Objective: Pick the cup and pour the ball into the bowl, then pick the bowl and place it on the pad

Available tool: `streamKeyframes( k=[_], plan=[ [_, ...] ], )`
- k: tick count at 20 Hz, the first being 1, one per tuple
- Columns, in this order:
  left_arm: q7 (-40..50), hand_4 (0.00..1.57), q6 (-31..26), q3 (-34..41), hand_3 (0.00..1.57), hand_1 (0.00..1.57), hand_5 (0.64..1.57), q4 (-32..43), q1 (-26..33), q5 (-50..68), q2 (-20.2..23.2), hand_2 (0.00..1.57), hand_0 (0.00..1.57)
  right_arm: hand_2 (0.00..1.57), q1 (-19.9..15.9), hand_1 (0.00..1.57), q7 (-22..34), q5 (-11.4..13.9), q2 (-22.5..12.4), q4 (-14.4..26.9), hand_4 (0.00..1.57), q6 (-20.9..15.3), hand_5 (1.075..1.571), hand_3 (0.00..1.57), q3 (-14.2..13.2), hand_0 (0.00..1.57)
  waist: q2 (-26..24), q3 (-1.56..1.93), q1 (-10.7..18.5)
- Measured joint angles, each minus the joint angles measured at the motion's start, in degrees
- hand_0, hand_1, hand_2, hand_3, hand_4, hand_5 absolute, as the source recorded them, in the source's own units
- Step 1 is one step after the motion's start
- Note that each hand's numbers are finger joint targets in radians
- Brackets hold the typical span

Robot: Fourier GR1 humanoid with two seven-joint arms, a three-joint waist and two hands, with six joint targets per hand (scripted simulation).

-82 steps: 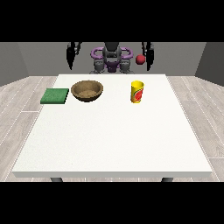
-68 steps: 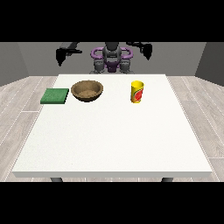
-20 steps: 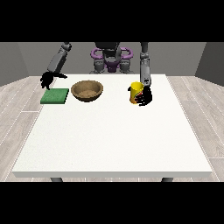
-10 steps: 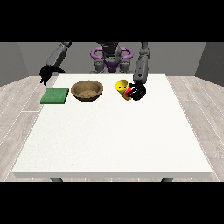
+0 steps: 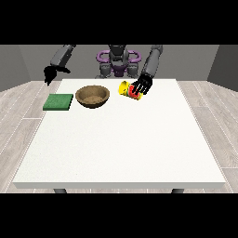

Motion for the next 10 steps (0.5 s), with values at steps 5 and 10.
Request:
streamKeyframes(
  k=[5,10],
  plan=[
    [12.4,0.94,-5.09,-7.83,1.57,1.35,1.548,0.7,-4.17,-13.03,-2.39,1.57,1.35,0.28,1.77,0.0,-0.54,-0.03,-1.59,5.08,0.37,-0.22,1.543,0.23,-1.65,0.0,-5.55,-0.07,4.51],
    [21.03,0.9,-14.04,-13.31,1.49,1.13,1.539,-1.45,-9.16,-21.36,-6.85,1.57,1.13,0.29,4.14,0.0,-3.69,-0.15,-3.23,9.6,0.4,-0.04,1.542,0.26,-3.49,0.0,-7.56,-0.19,9.3]
  ],
)
